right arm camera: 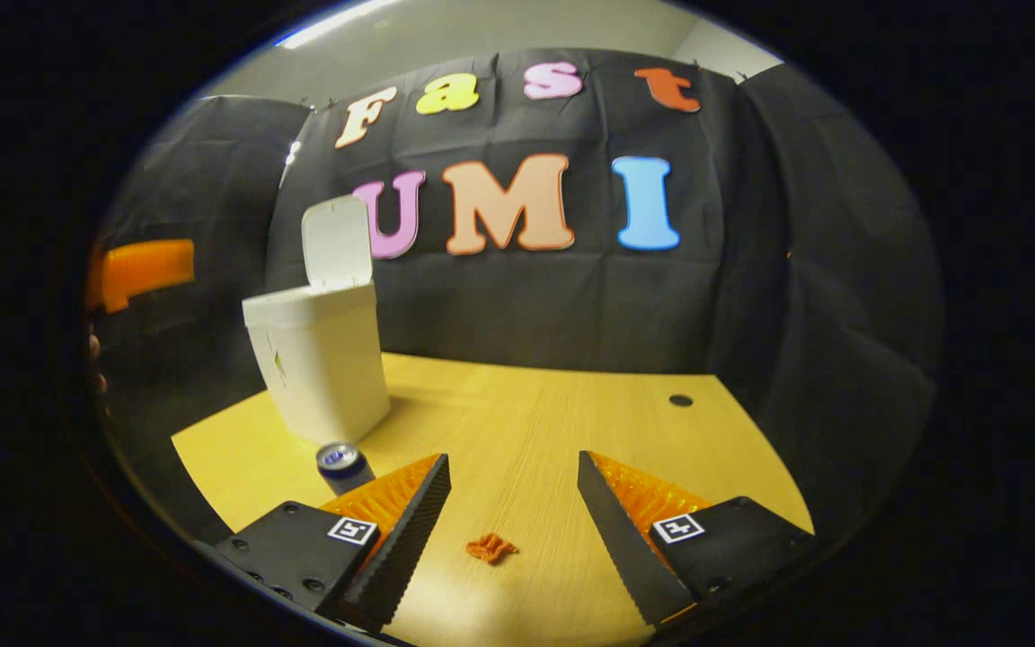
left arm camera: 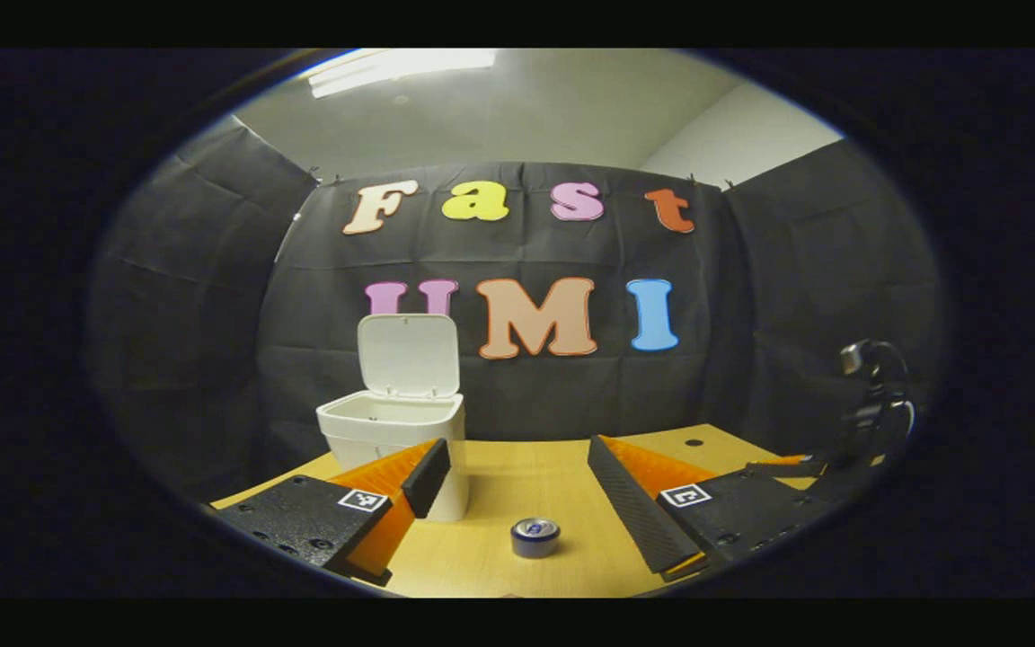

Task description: Press the lid of the desktop garbage bin to open it, pick up the crumpled paper on the desktop and throw it into the bin, then pick up the pop can on the desktop and drop it into the bin, and finally close the garbage bin lid.

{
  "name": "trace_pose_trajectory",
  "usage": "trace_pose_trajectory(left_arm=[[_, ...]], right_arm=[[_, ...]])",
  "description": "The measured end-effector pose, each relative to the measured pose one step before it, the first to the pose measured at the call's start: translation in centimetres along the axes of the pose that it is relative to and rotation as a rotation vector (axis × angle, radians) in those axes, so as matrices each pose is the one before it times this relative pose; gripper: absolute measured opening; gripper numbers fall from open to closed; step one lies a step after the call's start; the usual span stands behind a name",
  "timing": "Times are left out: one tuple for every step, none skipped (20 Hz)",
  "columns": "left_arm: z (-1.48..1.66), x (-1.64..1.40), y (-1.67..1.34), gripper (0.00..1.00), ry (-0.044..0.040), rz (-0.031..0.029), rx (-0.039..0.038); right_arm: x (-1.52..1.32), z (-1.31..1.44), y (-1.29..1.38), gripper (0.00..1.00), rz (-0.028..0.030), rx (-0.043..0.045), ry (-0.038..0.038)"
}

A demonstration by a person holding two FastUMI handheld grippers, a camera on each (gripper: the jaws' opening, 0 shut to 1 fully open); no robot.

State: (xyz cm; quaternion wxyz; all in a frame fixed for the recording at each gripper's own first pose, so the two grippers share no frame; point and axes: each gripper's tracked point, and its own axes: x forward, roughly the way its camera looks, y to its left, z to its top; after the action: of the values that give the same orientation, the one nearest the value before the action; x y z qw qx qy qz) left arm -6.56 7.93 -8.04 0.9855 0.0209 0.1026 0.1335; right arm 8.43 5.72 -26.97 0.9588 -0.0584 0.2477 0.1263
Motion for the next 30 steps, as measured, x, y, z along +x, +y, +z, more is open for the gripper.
trace_pose_trajectory(left_arm=[[0.051,-0.527,0.437,0.99,0.00629,0.02327,0.01447],[-0.269,-0.513,0.482,0.94,0.01039,0.02218,0.00922],[-0.233,-0.56,0.47,0.94,0.00769,0.02285,0.00497],[-0.173,-0.451,0.469,0.94,0.00864,0.01996,0.00417],[-0.143,-0.302,0.557,0.94,0.01171,0.02233,0.00825],[-0.354,-0.368,0.663,0.94,0.01051,0.02284,0.00979],[-0.045,-0.152,0.427,0.94,0.00495,0.0161,0.00955],[-0.038,-0.206,0.459,0.94,0.00427,0.01655,0.00925],[0.02,0.007,0.36,0.94,0.00234,0.01038,0.00526],[-0.116,0.009,0.178,0.94,0.00417,0.00607,0.00162],[0.032,0.156,0.116,0.94,0.00097,-0.00019,-0.00036],[0.017,0.169,0.023,0.94,-0.00088,-0.00304,-0.00231],[0.003,0.239,0.104,0.94,-0.00099,-0.00344,-0.00374],[-0.06,0.3,-0.047,0.94,-0.00025,-0.00547,-0.00582],[-0.093,0.429,0.015,0.94,-0.00202,-0.00759,-0.00681],[-0.099,0.391,-0.078,0.94,0.00203,-0.01229,-0.00841],[-0.005,0.463,-0.042,0.94,0.00097,-0.01173,-0.00768],[-0.065,0.428,0.052,0.94,-0.0008,-0.0126,-0.00678],[0.13,0.495,0.079,0.94,-0.00406,-0.01445,-0.00468],[0.189,0.408,0.073,0.94,-0.00654,-0.01306,-0.0025],[0.276,0.44,0.175,0.94,-0.00881,-0.01237,-0.00155],[0.272,0.43,0.295,0.94,-0.01237,-0.0113,-0.00159],[0.336,0.367,0.31,0.94,-0.01128,-0.00979,-0.00247],[0.149,0.386,0.281,0.94,-0.00885,-0.0124,-0.00377],[0.051,0.313,0.371,0.94,-0.00646,-0.00981,-0.00652],[-0.038,0.26,0.43,0.94,-0.00483,-0.01093,-0.00902],[-0.063,0.349,0.554,0.94,-0.0052,-0.00622,-0.00947],[-0.102,0.287,0.706,0.94,-0.0024,-0.00553,-0.01028],[-0.248,0.36,0.693,0.94,-0.00167,-0.00409,-0.01147],[-0.432,0.295,0.702,0.94,0.00507,-0.00451,-0.01507]], right_arm=[[1.424,-1.808,0.283,0.96,0.01206,-0.01037,0.0546],[1.85,-1.483,0.095,0.95,0.00634,-0.01305,0.05041],[1.58,-1.657,0.152,0.93,-0.0007,-0.01167,0.05236],[1.192,-1.493,0.22,0.9,0.00271,-0.00702,0.04406],[1.192,-1.213,0.2,0.86,-0.00047,-0.00488,0.04379],[0.852,-1.043,0.414,0.84,0.01361,0.00123,0.04678],[0.894,-0.655,0.426,0.82,0.01932,0.01062,0.04423],[0.661,-0.291,0.012,0.78,-0.00316,0.00457,0.01159],[0.188,-0.29,0.049,0.72,-0.00795,-0.00854,0.00923],[-0.337,-0.171,0.342,0.68,0.00997,-0.00035,0.00049],[0.067,0.091,0.577,0.62,0.01845,0.00495,0.00203],[0.291,-0.155,0.132,0.54,0.00002,-0.00144,0.00039],[-0.066,0.164,0.126,0.4,0.00915,0.00178,-0.00271],[-0.101,-0.11,0.221,0.38,0.01465,0.00808,0.00555],[-0.281,0.168,-0.313,0.31,-0.01325,0.00141,0.00061],[-0.091,0.688,-0.249,0.23,-0.00436,0.00661,-0.02638],[-0.276,0.104,0.231,0.14,0.00883,0.01466,0.01088],[-0.577,0.761,0.058,0.14,-0.00604,0.00528,-0.01077],[-0.529,1.084,-0.038,0.14,-0.00908,0.00158,-0.0175],[-0.783,1.543,0.257,0.14,-0.00037,0.00553,-0.02959],[-0.846,1.655,0.309,0.14,0.00015,0.00054,-0.03093],[-0.898,2.136,0.31,0.14,-0.00153,-0.00427,-0.03821],[-0.9,2.325,0.464,0.14,0.0024,-0.00713,-0.03645],[-0.908,2.328,0.813,0.14,0.00494,-0.00846,-0.04128],[-0.57,2.474,1.081,0.14,0.01158,-0.00362,-0.03918],[-0.468,2.925,1.251,0.14,0.01597,0.00061,-0.0438],[-0.125,2.855,1.539,0.14,0.01712,-0.00253,-0.04155],[0.262,2.259,1.567,0.14,0.02242,-0.01063,-0.03305],[0.276,2.276,1.589,0.14,0.01396,-0.02054,-0.03519],[0.669,2.309,1.834,0.14,0.02259,-0.02588,-0.03342]])
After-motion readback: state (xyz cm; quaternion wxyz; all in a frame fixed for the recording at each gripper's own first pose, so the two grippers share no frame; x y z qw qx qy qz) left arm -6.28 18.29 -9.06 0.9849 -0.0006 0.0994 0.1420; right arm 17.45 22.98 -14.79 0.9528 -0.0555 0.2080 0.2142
